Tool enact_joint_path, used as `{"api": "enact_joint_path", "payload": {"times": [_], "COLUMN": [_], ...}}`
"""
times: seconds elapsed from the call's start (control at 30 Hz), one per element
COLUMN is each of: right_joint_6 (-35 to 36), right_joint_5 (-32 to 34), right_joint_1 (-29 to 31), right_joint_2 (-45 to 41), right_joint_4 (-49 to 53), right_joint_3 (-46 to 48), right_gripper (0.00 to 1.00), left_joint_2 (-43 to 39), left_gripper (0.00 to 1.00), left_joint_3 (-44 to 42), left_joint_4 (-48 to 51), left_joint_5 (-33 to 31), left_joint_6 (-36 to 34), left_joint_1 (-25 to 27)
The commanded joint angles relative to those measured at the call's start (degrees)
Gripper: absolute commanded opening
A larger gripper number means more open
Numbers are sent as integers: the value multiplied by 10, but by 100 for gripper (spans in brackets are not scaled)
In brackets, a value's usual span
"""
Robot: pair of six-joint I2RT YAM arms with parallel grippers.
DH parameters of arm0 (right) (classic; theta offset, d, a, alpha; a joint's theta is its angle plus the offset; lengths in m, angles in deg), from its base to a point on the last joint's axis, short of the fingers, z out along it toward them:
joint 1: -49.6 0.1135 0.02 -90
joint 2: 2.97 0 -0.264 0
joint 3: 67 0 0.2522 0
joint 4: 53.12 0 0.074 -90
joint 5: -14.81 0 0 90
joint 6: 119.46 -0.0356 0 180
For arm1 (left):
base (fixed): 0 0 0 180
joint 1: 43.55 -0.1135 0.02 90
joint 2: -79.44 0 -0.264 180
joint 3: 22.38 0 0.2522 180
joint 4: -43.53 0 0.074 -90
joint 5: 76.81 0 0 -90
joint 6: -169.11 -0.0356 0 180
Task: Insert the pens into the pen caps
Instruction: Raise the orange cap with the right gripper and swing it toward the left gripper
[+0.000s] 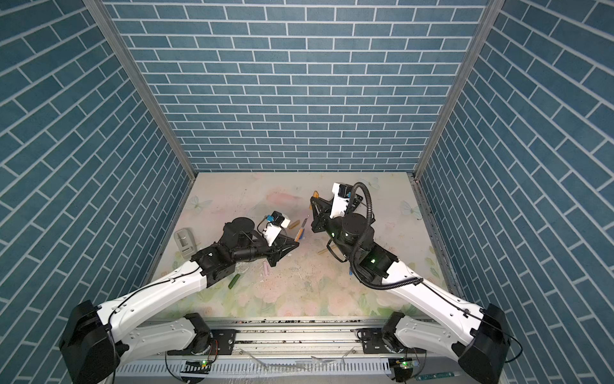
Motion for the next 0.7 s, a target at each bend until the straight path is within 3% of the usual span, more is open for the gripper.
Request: {"api": "enact_joint_path", "payload": {"times": [0.0, 0.67], "right_joint_6": [6, -55], "right_joint_5": [4, -35], "right_joint_1": [2, 2], "right_joint_2": [3, -6], "right_joint_4": [-23, -10], "right_joint_3": [-19, 17], "right_gripper": [10, 9], "left_joint_2": [1, 4], "left_gripper": [0, 0], "left_joint_3": [18, 20], "left_joint_4": [4, 3], "left_joint_5": [3, -18], "left_joint_6": [-11, -8], "left_joint_1": [4, 4]}}
